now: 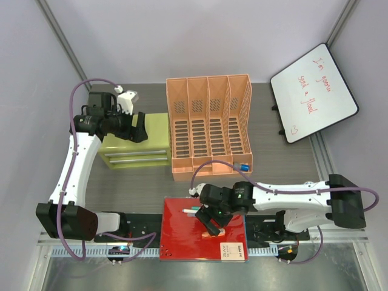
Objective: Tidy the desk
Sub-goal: Pick up the stationery from the corner of the board.
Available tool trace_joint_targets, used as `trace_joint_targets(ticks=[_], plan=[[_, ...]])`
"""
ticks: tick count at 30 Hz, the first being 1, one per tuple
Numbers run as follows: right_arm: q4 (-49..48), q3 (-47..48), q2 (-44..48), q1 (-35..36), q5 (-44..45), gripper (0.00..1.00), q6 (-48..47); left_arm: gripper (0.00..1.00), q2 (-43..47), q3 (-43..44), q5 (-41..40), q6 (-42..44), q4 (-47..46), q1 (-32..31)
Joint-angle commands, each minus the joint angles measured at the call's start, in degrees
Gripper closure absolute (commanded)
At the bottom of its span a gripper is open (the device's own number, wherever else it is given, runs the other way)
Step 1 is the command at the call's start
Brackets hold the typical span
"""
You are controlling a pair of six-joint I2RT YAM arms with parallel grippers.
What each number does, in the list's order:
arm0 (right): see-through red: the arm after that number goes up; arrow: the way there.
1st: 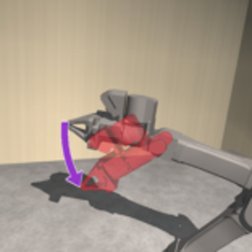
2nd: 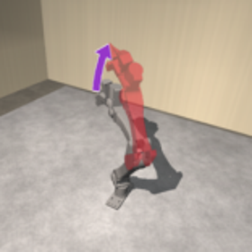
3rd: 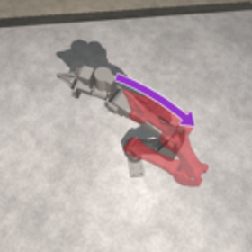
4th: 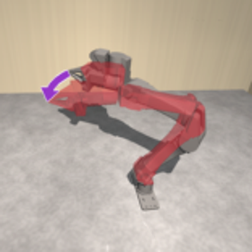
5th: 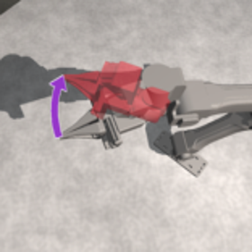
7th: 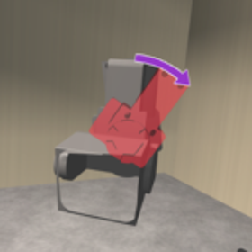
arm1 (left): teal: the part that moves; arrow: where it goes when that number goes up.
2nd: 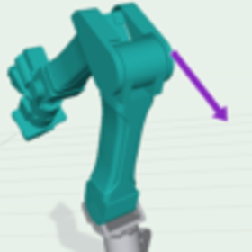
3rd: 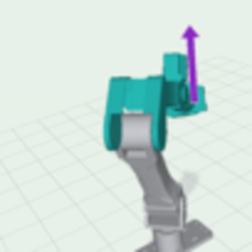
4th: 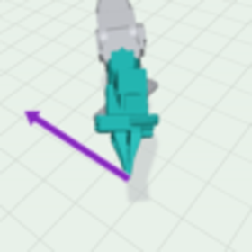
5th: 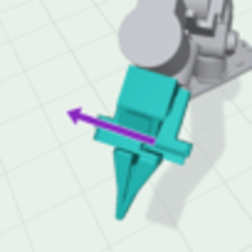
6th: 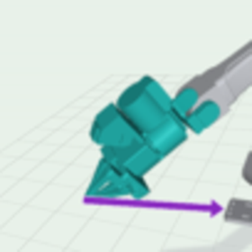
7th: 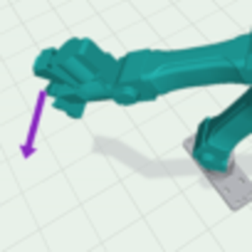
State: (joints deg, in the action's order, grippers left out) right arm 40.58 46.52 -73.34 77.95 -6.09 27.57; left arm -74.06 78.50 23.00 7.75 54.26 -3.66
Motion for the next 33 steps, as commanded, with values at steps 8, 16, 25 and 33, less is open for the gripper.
trace_joint_targets(ticks=[8, 16, 25, 33], plan=[[-4.1, -0.5, -1.6, 2.8, -0.1, 0.31, -0.2, 0.15, 1.6, 1.1, -0.6, 0.1, -0.6, 0.3], [-5.4, -2.5, -1.9, 4.6, -0.9, 0.37, 2.1, 0.15, 2.0, 2.0, -0.5, -0.1, -0.1, 0.3], [-5.7, -3.9, -1.5, 5.7, -1.1, 0.61, 4.4, 0.15, 2.6, 2.5, -0.3, -0.2, 0.5, 0.3], [1.9, 4.3, -1.0, 5.6, 7.2, 0.99, 2.8, 0.15, 3.1, 2.8, -0.8, 0.6, 0.8, 0.3]])
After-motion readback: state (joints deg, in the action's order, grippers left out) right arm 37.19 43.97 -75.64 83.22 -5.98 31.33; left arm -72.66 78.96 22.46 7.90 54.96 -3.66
